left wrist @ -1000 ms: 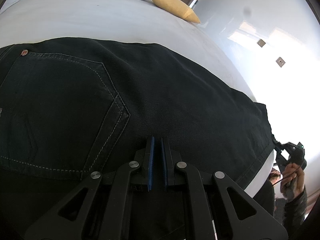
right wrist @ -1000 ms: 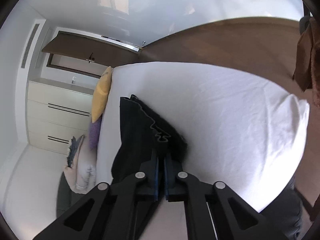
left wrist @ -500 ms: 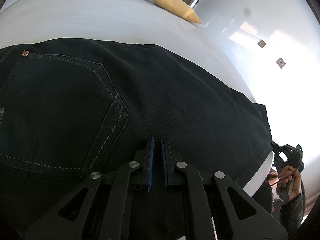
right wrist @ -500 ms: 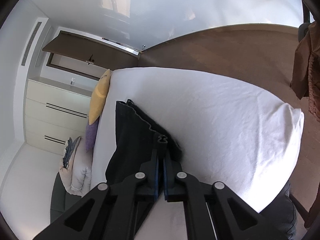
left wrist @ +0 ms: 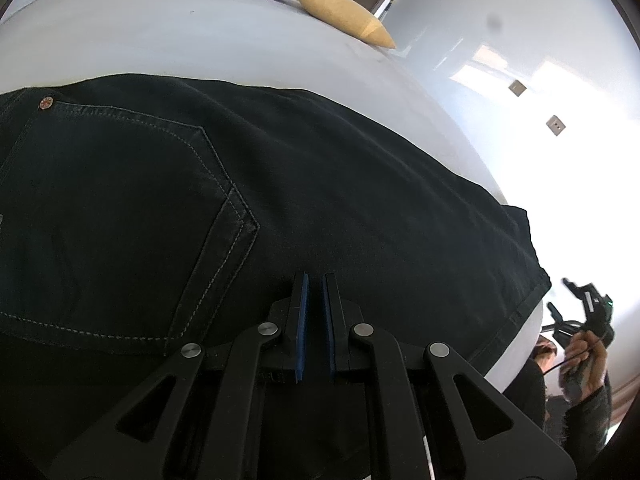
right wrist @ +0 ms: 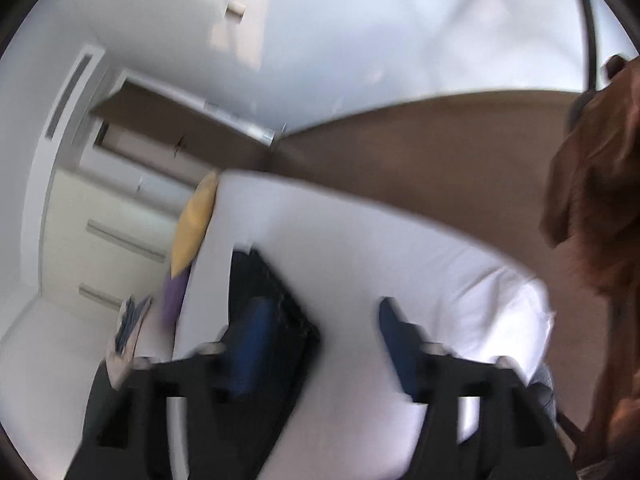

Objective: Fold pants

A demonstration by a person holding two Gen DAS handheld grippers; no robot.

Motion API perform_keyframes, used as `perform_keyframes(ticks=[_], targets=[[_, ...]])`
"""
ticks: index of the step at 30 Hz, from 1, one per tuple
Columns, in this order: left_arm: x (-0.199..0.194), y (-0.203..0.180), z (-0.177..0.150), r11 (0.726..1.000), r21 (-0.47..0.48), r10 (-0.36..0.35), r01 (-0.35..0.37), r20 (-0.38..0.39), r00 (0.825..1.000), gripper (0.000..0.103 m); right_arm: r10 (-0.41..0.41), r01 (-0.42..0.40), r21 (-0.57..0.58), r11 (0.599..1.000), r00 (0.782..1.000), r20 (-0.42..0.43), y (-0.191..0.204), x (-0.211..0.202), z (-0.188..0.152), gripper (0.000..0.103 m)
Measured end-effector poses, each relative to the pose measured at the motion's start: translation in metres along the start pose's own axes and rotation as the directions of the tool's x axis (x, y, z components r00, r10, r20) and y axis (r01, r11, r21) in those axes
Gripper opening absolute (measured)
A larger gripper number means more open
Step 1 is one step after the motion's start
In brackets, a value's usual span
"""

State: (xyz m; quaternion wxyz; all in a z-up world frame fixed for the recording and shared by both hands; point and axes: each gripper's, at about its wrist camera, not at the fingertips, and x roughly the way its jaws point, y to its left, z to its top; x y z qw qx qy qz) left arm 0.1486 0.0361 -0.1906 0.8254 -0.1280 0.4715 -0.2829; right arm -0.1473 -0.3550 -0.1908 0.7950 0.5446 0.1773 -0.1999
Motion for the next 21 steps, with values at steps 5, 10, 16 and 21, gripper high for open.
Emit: perform_keyframes(ticks=[5,10,16,21], targets=[[0.000,-0.002,-0.002,1.000,0.000,0.015,-0.015,0.003,1.000,0.008,0.052,-0.048,0.053,0.997,0.995,-0.084,-0.007,0.016,-0.012,0.055],[0.001,-0.006,-0.003,1.000,0.003,0.021,-0.021,0.002,1.000,0.008,0.119,-0.108,0.099,0.989,0.986,-0.113,-0.003,0.029,-0.021,0.052],[0.003,-0.009,-0.003,1.000,0.009,0.023,-0.023,-0.002,1.000,0.008,0.193,-0.163,0.188,0.968,0.970,-0.151,0.002,0.052,-0.025,0.044],[0.006,-0.011,-0.003,1.000,0.010,0.025,-0.025,-0.004,1.000,0.008,0.197,-0.166,0.212,0.963,0.971,-0.135,0.006,0.067,-0.020,0.038]])
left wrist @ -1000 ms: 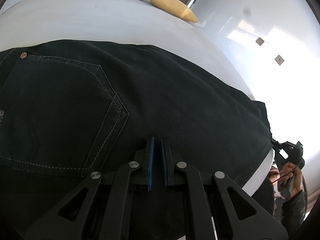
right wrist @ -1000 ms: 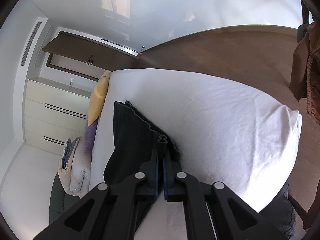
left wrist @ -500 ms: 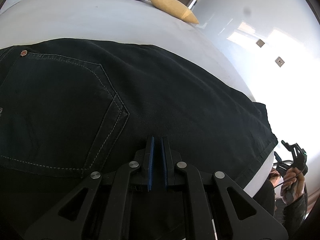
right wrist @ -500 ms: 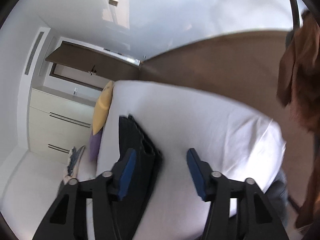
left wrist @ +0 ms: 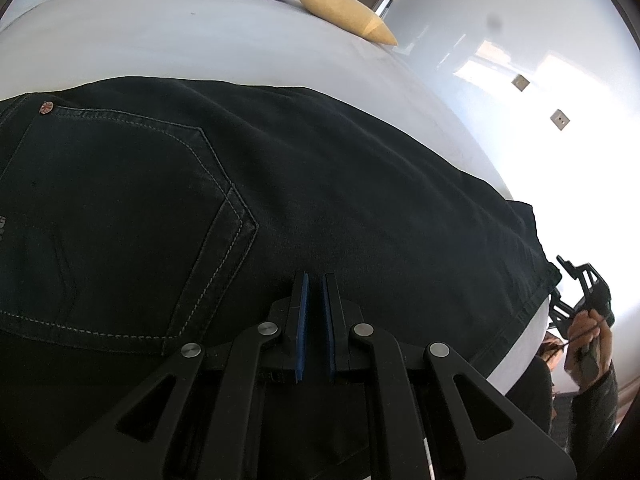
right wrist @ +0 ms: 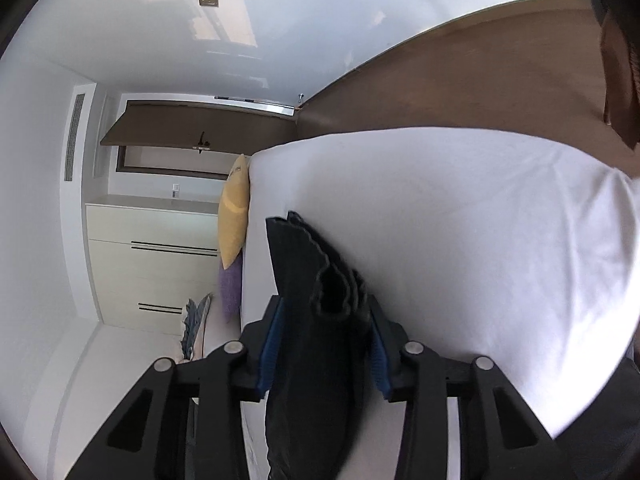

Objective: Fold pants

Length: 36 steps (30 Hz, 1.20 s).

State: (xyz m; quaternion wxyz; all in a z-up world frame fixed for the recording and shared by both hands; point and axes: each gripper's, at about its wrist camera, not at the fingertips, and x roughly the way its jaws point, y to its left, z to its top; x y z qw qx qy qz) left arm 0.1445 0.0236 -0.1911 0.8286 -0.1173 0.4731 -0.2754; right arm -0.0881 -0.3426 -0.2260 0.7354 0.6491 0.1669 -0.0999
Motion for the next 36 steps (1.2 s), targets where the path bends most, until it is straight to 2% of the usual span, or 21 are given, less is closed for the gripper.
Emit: perform_keyframes(ticks=[1,2,4,10,12,14,15,17,18,19,20,21,23,24,25,26,27,29,31,34,36], targets=[[0.001,0.000,0.000,1.000,-0.001,0.001,-0.001,0.000,1.000,0.008,-0.008,0.008,-0.005,1.000,1.000,0.001,0.002,0.003,0.002,0.031],[0.001,-0.001,0.000,1.000,-0.002,0.000,0.000,0.000,1.000,0.008,-0.016,0.016,-0.003,1.000,1.000,-0.002,0.001,0.006,0.003,0.020],[0.002,0.000,0.000,1.000,-0.003,-0.004,0.004,-0.001,1.000,0.008,-0.026,0.026,0.000,1.000,1.000,-0.003,0.000,0.009,0.005,0.013],[0.002,0.002,-0.001,1.000,-0.015,-0.013,0.013,0.000,1.000,0.008,-0.084,0.088,-0.101,0.991,0.996,0.044,0.022,0.009,-0.003,0.012],[0.001,0.003,-0.001,1.000,-0.022,-0.018,0.018,-0.001,1.000,0.008,-0.110,0.119,-0.195,0.974,0.992,0.056,0.044,0.009,-0.013,0.012],[0.000,0.005,0.000,0.999,-0.029,-0.020,0.020,0.005,1.000,0.008,-0.133,0.142,-0.360,0.922,0.990,0.050,0.080,0.017,-0.038,0.012],[0.000,0.006,0.000,0.999,-0.034,-0.020,0.020,0.009,1.000,0.008,-0.145,0.146,-0.459,0.876,0.989,0.039,0.101,0.022,-0.058,0.012],[-0.002,0.009,0.000,0.998,-0.055,-0.018,0.018,0.015,1.000,0.008,-0.167,0.143,-0.635,0.759,0.986,0.021,0.135,0.034,-0.105,0.012],[-0.003,0.009,0.001,0.998,-0.066,-0.015,0.016,0.014,1.000,0.008,-0.185,0.139,-0.729,0.670,0.983,0.018,0.150,0.042,-0.137,0.012],[-0.005,0.010,0.001,0.997,-0.076,-0.019,0.020,0.013,1.000,0.010,-0.203,0.138,-0.787,0.601,0.979,0.016,0.158,0.049,-0.159,0.012],[-0.006,0.010,0.002,0.996,-0.087,-0.027,0.028,0.011,1.000,0.013,-0.238,0.131,-0.850,0.509,0.971,0.008,0.162,0.062,-0.189,0.012],[-0.008,0.010,0.002,0.994,-0.097,-0.042,0.043,0.010,0.999,0.022,-0.284,0.129,-0.894,0.429,0.959,0.003,0.160,0.077,-0.214,0.012],[-0.013,0.007,0.004,0.989,-0.114,-0.090,0.092,0.023,0.996,0.057,-0.371,0.137,-0.946,0.295,0.928,0.019,0.148,0.104,-0.250,0.012],[-0.016,0.005,0.004,0.986,-0.115,-0.118,0.121,0.039,0.992,0.084,-0.417,0.148,-0.963,0.227,0.908,0.042,0.137,0.117,-0.265,0.012],[-0.020,0.001,0.005,0.985,-0.115,-0.126,0.131,0.053,0.991,0.098,-0.427,0.159,-0.966,0.202,0.902,0.059,0.134,0.123,-0.269,0.012],[-0.021,-0.001,0.006,0.985,-0.118,-0.116,0.122,0.056,0.992,0.100,-0.429,0.171,-0.969,0.180,0.900,0.079,0.131,0.126,-0.273,0.012],[-0.020,-0.004,0.008,0.983,-0.128,-0.124,0.129,0.049,0.991,0.100,-0.419,0.173,-0.971,0.164,0.903,0.090,0.131,0.125,-0.274,0.012],[-0.010,-0.006,0.012,0.968,-0.168,-0.185,0.185,0.012,0.983,0.100,-0.408,0.182,-0.976,0.121,0.905,0.119,0.134,0.123,-0.278,0.012],[0.000,-0.014,0.019,0.961,-0.186,-0.213,0.205,-0.024,0.977,0.100,-0.389,0.193,-0.979,0.062,0.908,0.155,0.140,0.120,-0.287,0.012],[0.015,-0.032,0.038,0.939,-0.193,-0.301,0.284,-0.062,0.952,0.100,-0.356,0.207,-0.978,0.000,0.914,0.194,0.146,0.111,-0.300,0.012],[0.026,-0.043,0.052,0.933,-0.189,-0.325,0.306,-0.083,0.942,0.100,-0.342,0.209,-0.977,-0.039,0.916,0.210,0.150,0.109,-0.312,0.012]])
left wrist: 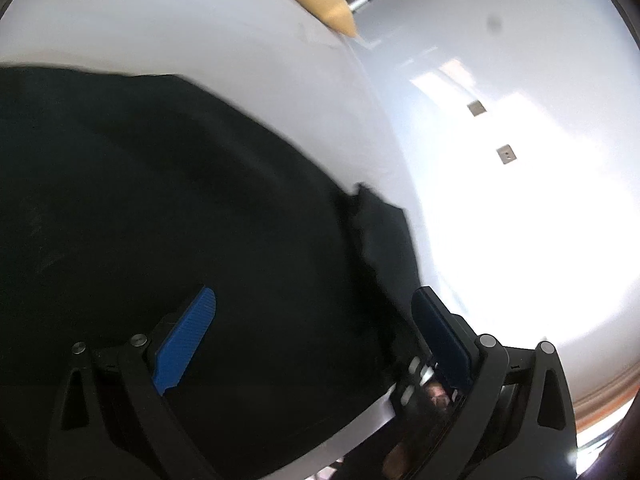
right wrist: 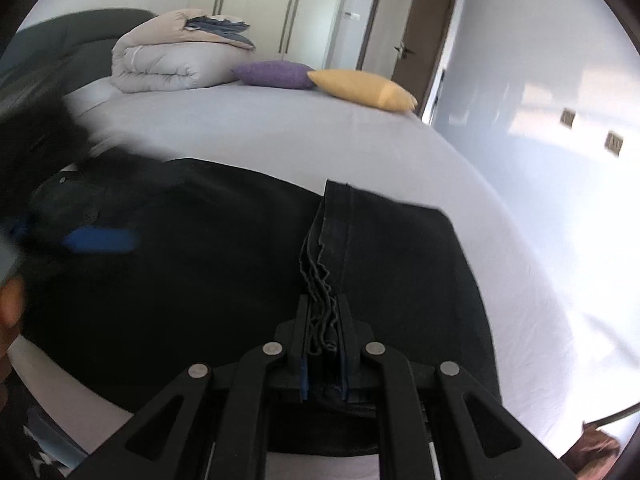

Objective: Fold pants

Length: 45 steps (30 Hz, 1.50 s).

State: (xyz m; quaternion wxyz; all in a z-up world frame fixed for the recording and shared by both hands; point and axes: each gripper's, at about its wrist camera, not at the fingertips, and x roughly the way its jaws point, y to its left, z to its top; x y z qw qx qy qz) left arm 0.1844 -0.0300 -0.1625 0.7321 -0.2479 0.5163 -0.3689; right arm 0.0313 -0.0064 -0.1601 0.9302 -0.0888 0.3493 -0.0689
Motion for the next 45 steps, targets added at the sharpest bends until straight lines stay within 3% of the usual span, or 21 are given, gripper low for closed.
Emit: perform_keyframes(ticks=[5,9,11,13,16,20,28,36,39,42,43,45], targets=[[0.040,-0.004,0.027,1.000,-0.013,0.012,-0.014,-0.112,0.994,0.100,-0.012,0.015,-0.091,0.996,0.999,0.037,0.025,-0.012,0.007,0.012],[0.045,-0.005,0.038,1.000,0.003,-0.005,0.006,-0.135,0.991,0.095,0.006,0.001,-0.147,0.989,0.999,0.051,0.042,-0.019,0.009,0.012],[0.044,-0.001,0.042,1.000,0.017,-0.008,0.011,-0.160,0.987,0.072,0.026,-0.015,-0.173,0.985,0.998,0.061,0.051,-0.023,0.011,0.012],[0.042,0.004,0.047,1.000,0.024,-0.001,0.005,-0.182,0.983,0.031,0.053,-0.038,-0.199,0.979,0.996,0.069,0.060,-0.029,0.013,0.012],[0.027,0.017,0.055,0.998,0.061,0.036,-0.026,-0.164,0.986,0.013,0.085,-0.066,-0.236,0.970,0.994,0.073,0.074,-0.032,0.018,0.012],[-0.005,0.033,0.067,0.988,0.142,0.089,-0.067,-0.153,0.984,0.009,0.136,-0.111,-0.293,0.950,0.989,0.066,0.093,-0.035,0.021,0.012],[-0.066,0.081,0.090,0.975,0.175,0.162,-0.138,-0.132,0.978,0.009,0.238,-0.203,-0.393,0.897,0.971,0.041,0.144,-0.034,0.026,0.012],[-0.080,0.121,0.095,0.968,0.173,0.207,-0.183,-0.132,0.969,0.010,0.266,-0.255,-0.428,0.867,0.963,-0.037,0.169,-0.011,0.020,0.013],[-0.074,0.122,0.099,0.964,0.178,0.222,-0.197,-0.136,0.965,0.011,0.277,-0.291,-0.417,0.861,0.956,-0.096,0.170,0.001,0.009,0.018],[-0.087,0.118,0.102,0.945,0.201,0.282,-0.258,-0.100,0.954,0.022,0.355,-0.377,-0.327,0.867,0.926,-0.127,0.150,0.000,0.007,0.036],[-0.094,0.115,0.102,0.933,0.209,0.313,-0.293,-0.071,0.947,0.028,0.402,-0.424,-0.286,0.859,0.906,-0.133,0.140,-0.003,0.008,0.051],[-0.118,0.111,0.106,0.886,0.229,0.411,-0.403,0.015,0.911,0.028,0.489,-0.506,-0.201,0.839,0.862,-0.131,0.115,-0.012,0.008,0.056]])
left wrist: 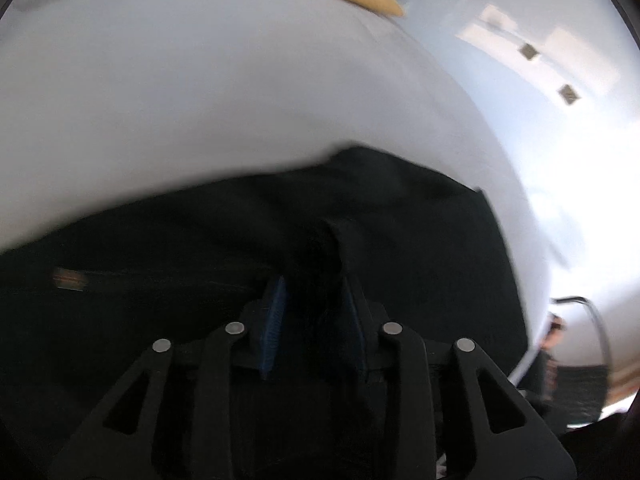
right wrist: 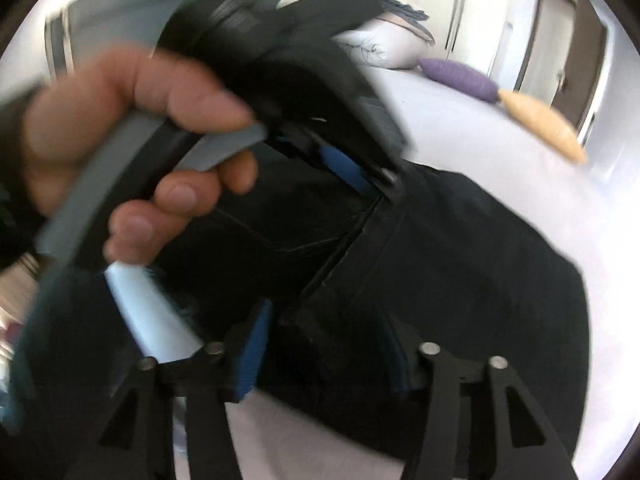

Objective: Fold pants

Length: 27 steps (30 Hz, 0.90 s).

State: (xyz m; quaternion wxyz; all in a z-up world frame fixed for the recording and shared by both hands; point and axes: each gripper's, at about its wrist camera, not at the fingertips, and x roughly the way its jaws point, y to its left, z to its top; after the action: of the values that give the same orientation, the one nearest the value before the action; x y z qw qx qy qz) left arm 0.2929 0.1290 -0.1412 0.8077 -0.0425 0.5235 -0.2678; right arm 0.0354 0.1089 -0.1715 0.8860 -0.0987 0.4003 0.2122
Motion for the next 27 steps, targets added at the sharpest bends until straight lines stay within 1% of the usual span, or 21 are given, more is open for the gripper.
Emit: perform_keyframes(ticks=[1,3,5,7,8,9,10,11,12,13,14,15,17,18,19,21,22,23,25,26,27], targets=[[-0.009,0.000,0.001,0.999,0.010,0.049,-0.049,0.030,0.998,0.028,0.061,-0.062,0.049,0.997,0.998,0.012,-0.011,-0.011,-0.003,0.056],[-0.028,-0.008,-0.001,0.992,0.043,0.112,-0.117,0.102,0.988,0.028,0.138,-0.143,0.136,0.980,0.989,0.044,-0.037,-0.030,-0.007,0.055],[-0.036,-0.032,-0.009,0.984,0.113,0.121,-0.139,0.150,0.981,0.028,0.190,-0.207,0.243,0.948,0.978,0.090,-0.071,-0.050,-0.010,0.041],[-0.028,-0.053,-0.022,0.973,0.178,0.119,-0.145,0.145,0.982,0.029,0.234,-0.264,0.376,0.888,0.964,0.124,-0.122,-0.056,-0.013,0.034],[-0.019,-0.062,-0.030,0.967,0.201,0.131,-0.155,0.128,0.983,0.029,0.246,-0.281,0.421,0.862,0.960,0.136,-0.142,-0.055,-0.012,0.031],[-0.005,-0.073,-0.039,0.963,0.218,0.143,-0.162,0.100,0.985,0.029,0.255,-0.295,0.472,0.831,0.955,0.149,-0.163,-0.053,-0.009,0.030],[0.014,-0.084,-0.047,0.961,0.222,0.156,-0.164,0.051,0.986,0.029,0.271,-0.314,0.513,0.799,0.949,0.160,-0.184,-0.051,-0.009,0.030],[0.029,-0.083,-0.053,0.960,0.219,0.174,-0.174,0.017,0.985,0.029,0.304,-0.346,0.553,0.758,0.937,0.171,-0.206,-0.045,-0.012,0.029],[0.033,-0.089,-0.057,0.950,0.242,0.192,-0.199,0.053,0.980,0.029,0.327,-0.365,0.596,0.715,0.928,0.176,-0.228,-0.038,-0.014,0.029],[0.034,-0.092,-0.060,0.937,0.269,0.212,-0.225,0.076,0.974,0.029,0.330,-0.368,0.626,0.688,0.926,0.182,-0.245,-0.032,-0.016,0.029],[0.034,-0.091,-0.058,0.935,0.266,0.222,-0.234,0.074,0.972,0.029,0.352,-0.387,0.643,0.661,0.917,0.190,-0.256,-0.026,-0.018,0.029],[0.033,-0.088,-0.056,0.940,0.252,0.221,-0.231,0.066,0.973,0.029,0.377,-0.409,0.660,0.630,0.904,0.201,-0.268,-0.017,-0.017,0.029],[0.032,-0.081,-0.052,0.944,0.240,0.220,-0.226,0.054,0.974,0.029,0.370,-0.400,0.689,0.604,0.907,0.203,-0.280,-0.003,-0.020,0.029],[0.032,-0.079,-0.050,0.944,0.241,0.221,-0.227,0.054,0.974,0.029,0.377,-0.396,0.696,0.599,0.906,0.191,-0.287,0.006,-0.015,0.029],[0.034,-0.080,-0.049,0.944,0.238,0.221,-0.228,0.056,0.974,0.029,0.382,-0.378,0.715,0.588,0.909,0.166,-0.294,0.020,-0.017,0.029],[0.033,-0.078,-0.049,0.944,0.233,0.225,-0.232,0.056,0.973,0.029,0.378,-0.331,0.751,0.571,0.918,0.118,-0.297,0.043,-0.023,0.017],[0.034,-0.078,-0.048,0.944,0.232,0.227,-0.234,0.056,0.972,0.029,0.380,-0.323,0.755,0.570,0.919,0.107,-0.295,0.051,-0.024,0.008],[0.034,-0.078,-0.047,0.944,0.230,0.230,-0.236,0.056,0.972,0.029,0.383,-0.331,0.758,0.562,0.916,0.116,-0.295,0.049,-0.024,0.006],[0.036,-0.085,-0.047,0.943,0.233,0.232,-0.239,0.058,0.971,0.029,0.397,-0.351,0.765,0.540,0.908,0.136,-0.298,0.048,-0.029,0.006],[0.037,-0.083,-0.046,0.944,0.231,0.230,-0.237,0.058,0.972,0.029,0.400,-0.349,0.764,0.542,0.907,0.130,-0.295,0.047,-0.031,0.006],[0.039,-0.085,-0.045,0.945,0.227,0.227,-0.234,0.058,0.972,0.029,0.400,-0.342,0.759,0.554,0.909,0.117,-0.290,0.043,-0.036,0.006]])
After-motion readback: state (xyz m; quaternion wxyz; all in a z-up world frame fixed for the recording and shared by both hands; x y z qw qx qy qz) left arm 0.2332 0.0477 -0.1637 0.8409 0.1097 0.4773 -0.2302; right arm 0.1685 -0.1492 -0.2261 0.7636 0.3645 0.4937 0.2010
